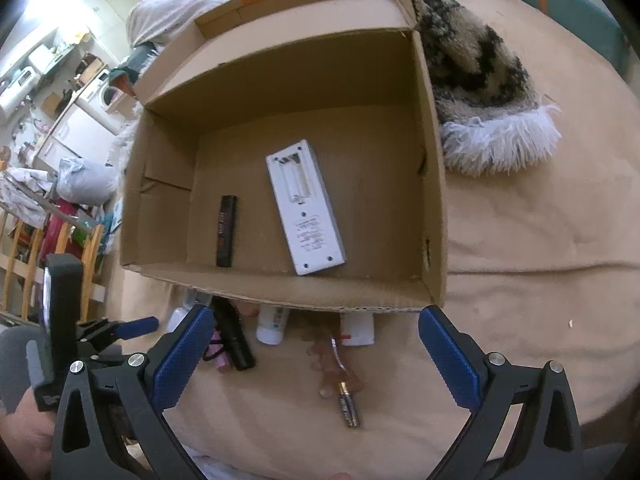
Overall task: Organize rigid objects
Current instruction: 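Grasp the white earbud case with the left tool while the right tool grasps the pink comb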
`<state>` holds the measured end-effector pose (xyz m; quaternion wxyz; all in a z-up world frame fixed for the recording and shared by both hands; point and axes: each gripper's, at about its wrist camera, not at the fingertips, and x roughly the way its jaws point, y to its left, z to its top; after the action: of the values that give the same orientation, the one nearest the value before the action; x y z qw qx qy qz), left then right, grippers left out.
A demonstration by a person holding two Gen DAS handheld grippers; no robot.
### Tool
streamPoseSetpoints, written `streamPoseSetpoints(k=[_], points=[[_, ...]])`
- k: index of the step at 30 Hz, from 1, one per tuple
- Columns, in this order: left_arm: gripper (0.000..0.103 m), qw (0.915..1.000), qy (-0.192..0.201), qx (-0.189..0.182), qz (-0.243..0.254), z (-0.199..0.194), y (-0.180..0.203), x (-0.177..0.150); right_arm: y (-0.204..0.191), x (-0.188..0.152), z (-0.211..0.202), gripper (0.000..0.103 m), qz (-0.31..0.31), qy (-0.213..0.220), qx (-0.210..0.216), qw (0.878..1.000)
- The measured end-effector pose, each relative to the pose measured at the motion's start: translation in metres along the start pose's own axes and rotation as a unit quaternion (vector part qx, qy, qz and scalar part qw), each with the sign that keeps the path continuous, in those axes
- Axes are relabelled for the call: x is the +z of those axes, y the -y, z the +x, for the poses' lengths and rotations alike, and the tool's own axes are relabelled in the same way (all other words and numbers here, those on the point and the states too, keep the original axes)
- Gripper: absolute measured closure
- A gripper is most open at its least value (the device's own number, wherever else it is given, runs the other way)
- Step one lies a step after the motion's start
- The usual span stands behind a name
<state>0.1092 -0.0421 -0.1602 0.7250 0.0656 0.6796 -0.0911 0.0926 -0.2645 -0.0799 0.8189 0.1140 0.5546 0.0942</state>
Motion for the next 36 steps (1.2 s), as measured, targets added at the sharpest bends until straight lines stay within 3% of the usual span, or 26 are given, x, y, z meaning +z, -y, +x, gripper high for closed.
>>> streamPoseSetpoints(k=[4, 7, 10, 14, 16, 17, 18, 19, 21, 25, 29, 33, 34, 36], points=[[0.048, 1.0, -0.003, -0.001, 0.004, 0.007, 0.002, 0.005, 0.0, 0.0, 0.0, 0.0, -0.001, -0.001, 0.001, 1.0], [0.049, 0.9993, -0.006, 0.018, 0.033, 0.013, 0.01, 0.005, -0.002, -0.002, 0.0, 0.0, -0.009, -0.003, 0.001, 1.0], [0.05, 0.9992, -0.008, 0.02, 0.033, 0.011, 0.012, 0.004, 0.001, -0.005, 0.003, 0.0, 0.001, -0.024, 0.035, 0.999], [0.05, 0.9998, -0.009, 0.011, -0.018, 0.006, -0.001, -0.001, 0.008, -0.011, 0.015, 0.0, 0.027, -0.07, 0.074, 0.994], [0.05, 0.9987, -0.011, 0.008, -0.048, 0.005, -0.012, -0.004, 0.011, -0.014, 0.028, 0.0, 0.039, -0.1, 0.074, 0.991], [0.05, 0.9976, -0.013, 0.004, -0.068, 0.005, -0.017, -0.006, 0.013, -0.015, 0.036, 0.008, 0.046, -0.117, 0.073, 0.989], [0.05, 0.9968, -0.014, 0.005, -0.079, 0.005, -0.02, -0.008, 0.015, -0.016, 0.045, 0.024, 0.051, -0.134, 0.067, 0.987], [0.05, 0.9962, -0.014, 0.006, -0.086, 0.005, -0.023, -0.009, 0.016, -0.017, 0.055, 0.03, 0.054, -0.152, 0.05, 0.986], [0.05, 0.9955, -0.013, 0.009, -0.093, 0.005, -0.025, -0.009, 0.012, -0.019, 0.074, 0.052, 0.04, -0.185, 0.025, 0.982], [0.05, 0.9945, -0.012, 0.008, -0.104, 0.003, -0.029, -0.015, -0.009, -0.018, 0.097, 0.053, -0.006, -0.194, -0.014, 0.981], [0.05, 0.9941, -0.016, 0.009, -0.107, 0.014, -0.032, 0.001, -0.031, -0.016, 0.115, 0.052, -0.048, -0.177, -0.058, 0.981], [0.05, 0.9943, -0.016, 0.012, -0.105, 0.014, -0.032, 0.002, -0.039, -0.018, 0.117, 0.052, -0.057, -0.157, -0.073, 0.983], [0.05, 0.9944, -0.016, 0.012, -0.104, 0.014, -0.031, 0.003, -0.041, -0.019, 0.115, 0.053, -0.064, -0.153, -0.075, 0.983], [0.05, 0.9946, -0.014, 0.011, -0.103, 0.012, -0.027, 0.002, -0.043, -0.022, 0.113, 0.067, -0.077, -0.147, -0.086, 0.982]])
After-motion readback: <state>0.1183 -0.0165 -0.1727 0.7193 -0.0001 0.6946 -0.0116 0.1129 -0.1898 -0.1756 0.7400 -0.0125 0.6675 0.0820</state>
